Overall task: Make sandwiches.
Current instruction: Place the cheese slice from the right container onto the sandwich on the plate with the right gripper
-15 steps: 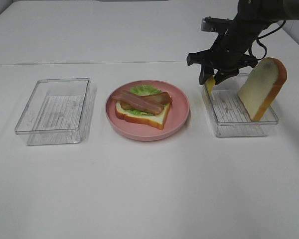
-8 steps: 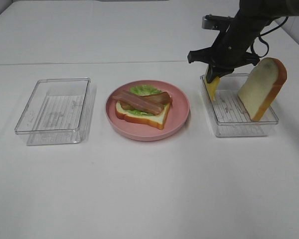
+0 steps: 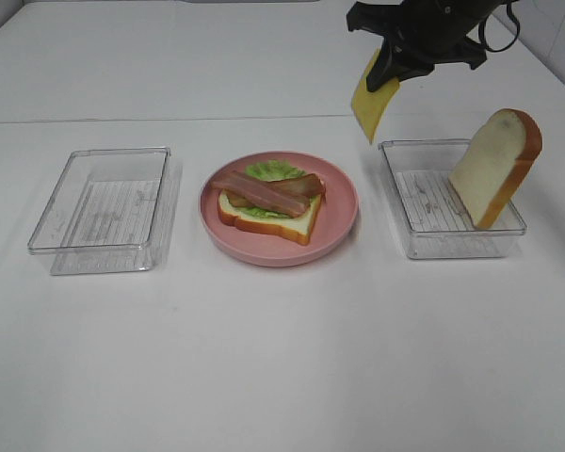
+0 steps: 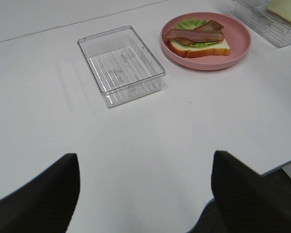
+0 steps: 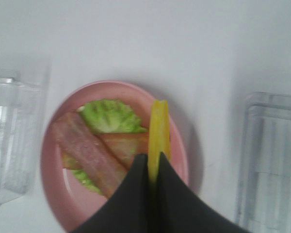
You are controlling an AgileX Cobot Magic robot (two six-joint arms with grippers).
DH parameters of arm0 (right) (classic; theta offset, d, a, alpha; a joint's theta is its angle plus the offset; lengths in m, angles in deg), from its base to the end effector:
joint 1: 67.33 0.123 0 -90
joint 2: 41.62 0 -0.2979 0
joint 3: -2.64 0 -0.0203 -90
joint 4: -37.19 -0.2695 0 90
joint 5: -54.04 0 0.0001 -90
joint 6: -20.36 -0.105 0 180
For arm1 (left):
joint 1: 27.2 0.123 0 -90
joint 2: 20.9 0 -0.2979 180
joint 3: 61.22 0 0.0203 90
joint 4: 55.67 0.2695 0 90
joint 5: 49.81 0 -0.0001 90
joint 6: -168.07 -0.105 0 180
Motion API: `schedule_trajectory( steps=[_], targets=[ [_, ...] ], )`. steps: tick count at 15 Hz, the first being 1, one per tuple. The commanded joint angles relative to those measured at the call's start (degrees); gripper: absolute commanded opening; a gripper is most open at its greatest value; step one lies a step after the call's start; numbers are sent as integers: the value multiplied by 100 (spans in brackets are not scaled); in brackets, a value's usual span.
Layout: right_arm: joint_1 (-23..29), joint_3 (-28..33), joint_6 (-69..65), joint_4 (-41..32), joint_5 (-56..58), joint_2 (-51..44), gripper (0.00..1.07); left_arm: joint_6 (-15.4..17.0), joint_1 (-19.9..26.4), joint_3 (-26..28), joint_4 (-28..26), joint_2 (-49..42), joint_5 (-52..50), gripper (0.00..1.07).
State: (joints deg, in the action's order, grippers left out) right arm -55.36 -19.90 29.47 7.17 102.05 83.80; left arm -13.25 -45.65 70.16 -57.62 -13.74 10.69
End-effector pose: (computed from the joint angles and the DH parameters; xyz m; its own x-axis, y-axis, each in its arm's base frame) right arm 0.4744 0.1405 0.2439 -0.8820 0.0107 -0.4712 -0.2128 0.8830 0.4184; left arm 0.0084 -0.0061 0.2819 -0.4176 0.1459 -0.8968 0.3442 0.9389 -0.0075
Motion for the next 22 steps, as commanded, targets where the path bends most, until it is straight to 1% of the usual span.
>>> schedule_trajectory(
  steps=[1,2,3,4,5,7,10,12,13,16,17,18,19,21,22],
  targets=[
    [80,0,498,-693,69,-6,0,-11,0,-34,17,-132,-57,72],
    [235,52,859,-1220,6,57,0,-11,0,-34,17,-132,-57,72],
    [235,52,859,-1220,6,57,0,-11,0,-34,17,-132,-57,72],
    [493,52,1180,-1799,11,298,0,-11,0,-34,17,-132,-57,72],
    [602,52,1249,-2114,6,476,0,-11,0,-34,17,-132,-57,72],
    [682,52,1306,-2859,17,848,0,-11,0,-34,17,-132,-57,72],
    [682,52,1301,-3466,23,1261,0,-11,0,-34,17,-132,-57,72],
    [676,52,1071,-3512,23,1467,0,-11,0,-34,17,-132,-57,72],
    [670,52,951,-3426,17,1507,0,-11,0,-34,17,-132,-57,72],
    [670,52,304,-2693,-6,1553,0,-11,0,-34,17,-132,-57,72],
    [670,52,143,-2429,-23,1547,2,-11,0,-34,17,-132,-57,72],
    [670,52,80,-2263,-23,1547,10,-11,0,-34,17,-132,-57,72],
    [670,52,80,-2183,-23,1547,23,-11,0,-34,17,-132,-57,72],
    [670,34,86,-2143,-23,1541,57,-11,0,-34,17,-132,-57,72],
    [670,34,120,-2097,-29,1513,70,-11,0,-34,17,-132,-57,72]
  ],
)
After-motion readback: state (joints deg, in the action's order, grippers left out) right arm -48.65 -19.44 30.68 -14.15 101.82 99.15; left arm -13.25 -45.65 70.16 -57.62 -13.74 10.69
